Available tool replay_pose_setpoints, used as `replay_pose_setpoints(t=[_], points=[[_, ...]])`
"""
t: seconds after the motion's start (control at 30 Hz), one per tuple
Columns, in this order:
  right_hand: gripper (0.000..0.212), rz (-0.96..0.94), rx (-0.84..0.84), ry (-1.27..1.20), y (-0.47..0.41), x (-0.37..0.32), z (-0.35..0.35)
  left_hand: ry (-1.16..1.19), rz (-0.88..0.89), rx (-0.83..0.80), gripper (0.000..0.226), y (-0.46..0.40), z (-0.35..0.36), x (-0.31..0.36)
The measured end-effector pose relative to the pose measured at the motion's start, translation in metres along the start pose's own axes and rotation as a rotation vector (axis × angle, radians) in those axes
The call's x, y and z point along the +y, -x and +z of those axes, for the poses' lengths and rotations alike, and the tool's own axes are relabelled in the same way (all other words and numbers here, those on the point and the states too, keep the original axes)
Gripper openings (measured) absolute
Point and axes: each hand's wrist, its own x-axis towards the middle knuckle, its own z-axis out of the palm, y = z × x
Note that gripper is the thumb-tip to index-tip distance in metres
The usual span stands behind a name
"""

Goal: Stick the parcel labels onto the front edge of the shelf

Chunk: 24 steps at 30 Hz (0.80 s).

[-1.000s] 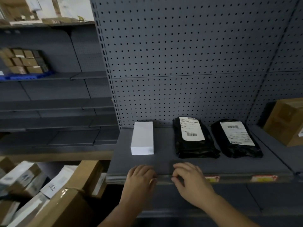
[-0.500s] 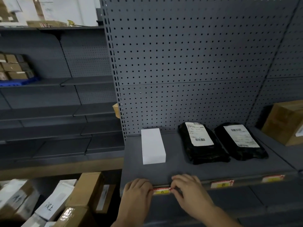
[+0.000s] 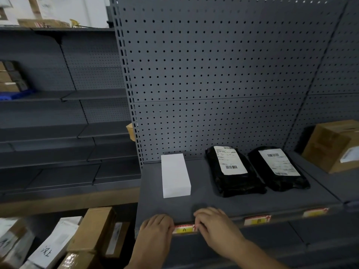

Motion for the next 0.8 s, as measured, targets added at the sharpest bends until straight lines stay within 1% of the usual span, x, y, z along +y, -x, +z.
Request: replay_pose_setpoints(t=[0.07,0.13,0.2,0.27,0.37,0.5,0.6,0.67,0.73,0.77,0.8], points=[[0.017,-0.001,-0.011,0.005,-0.002,-0.003,-0.001,-0.04,0.029,-0.033,0.007,0.0,-0.002,-0.005],[0.018,0.0,-0.021,0.005,-0.004,-0.006,-0.003,-0.044,0.012,-0.056,0.015,0.001,0.002,-0.014],[0.018,0.001,-0.023,0.003,-0.004,-0.006,-0.005,-0.051,0.019,-0.038,0.022,0.001,0.007,-0.017],[0.019,-0.005,-0.028,0.007,-0.001,-0.005,-0.005,-0.038,0.041,-0.041,0.025,0.001,0.009,-0.016],[0.019,-0.013,-0.026,0.002,0.0,-0.004,-0.005,-0.057,0.082,-0.001,0.028,0.0,0.012,-0.015],[0.018,-0.005,0.001,-0.016,0.001,-0.002,-0.002,-0.074,0.069,-0.004,0.036,-0.002,0.009,-0.012],[0.019,0.001,0.024,-0.035,0.002,0.0,0.003,-0.066,0.078,-0.008,0.035,-0.002,0.011,-0.012],[0.023,-0.002,0.032,-0.029,0.001,0.0,0.003,-0.095,0.06,-0.03,0.036,-0.002,0.01,-0.012],[0.034,-0.004,0.039,-0.032,0.001,0.0,0.003,-0.112,0.061,-0.025,0.036,-0.002,0.009,-0.012],[0.036,-0.005,0.041,-0.038,0.001,-0.001,0.002,-0.12,0.067,-0.014,0.035,-0.002,0.009,-0.012],[0.035,-0.006,0.04,-0.043,0.001,-0.001,0.001,-0.127,0.082,-0.011,0.035,-0.003,0.009,-0.012]])
